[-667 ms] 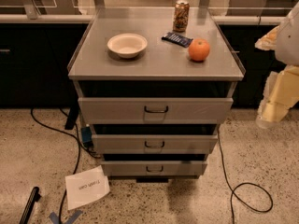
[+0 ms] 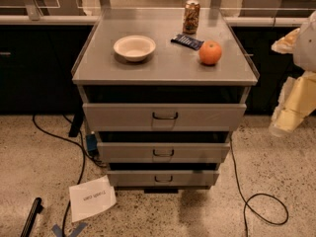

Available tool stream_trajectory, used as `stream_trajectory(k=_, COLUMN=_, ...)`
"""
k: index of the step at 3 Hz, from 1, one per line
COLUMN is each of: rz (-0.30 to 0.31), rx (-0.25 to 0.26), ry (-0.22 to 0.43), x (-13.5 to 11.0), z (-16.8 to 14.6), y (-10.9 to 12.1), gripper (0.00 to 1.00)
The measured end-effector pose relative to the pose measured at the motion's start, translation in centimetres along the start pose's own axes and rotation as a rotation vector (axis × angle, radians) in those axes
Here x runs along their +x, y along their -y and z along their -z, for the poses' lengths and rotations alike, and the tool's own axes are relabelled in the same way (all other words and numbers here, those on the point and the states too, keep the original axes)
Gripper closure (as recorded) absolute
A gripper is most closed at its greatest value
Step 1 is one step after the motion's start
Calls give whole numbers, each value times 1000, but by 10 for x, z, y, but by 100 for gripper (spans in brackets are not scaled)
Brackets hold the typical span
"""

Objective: Open bottom drawer

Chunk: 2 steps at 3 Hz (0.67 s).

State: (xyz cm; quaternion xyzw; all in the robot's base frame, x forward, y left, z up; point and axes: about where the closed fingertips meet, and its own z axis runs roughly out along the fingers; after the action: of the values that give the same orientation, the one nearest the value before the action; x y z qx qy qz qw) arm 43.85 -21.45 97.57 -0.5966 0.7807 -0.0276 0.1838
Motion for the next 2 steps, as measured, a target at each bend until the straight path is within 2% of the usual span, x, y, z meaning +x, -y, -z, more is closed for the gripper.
stream_trajectory(k=1, rz=-135, rx=14, ry=111, x=1, z=-11, y=-25, gripper=0)
stream_trajectory(k=2, rz=-392, rx=-17, ry=238, x=19, z=-49, y=-62, gripper=0)
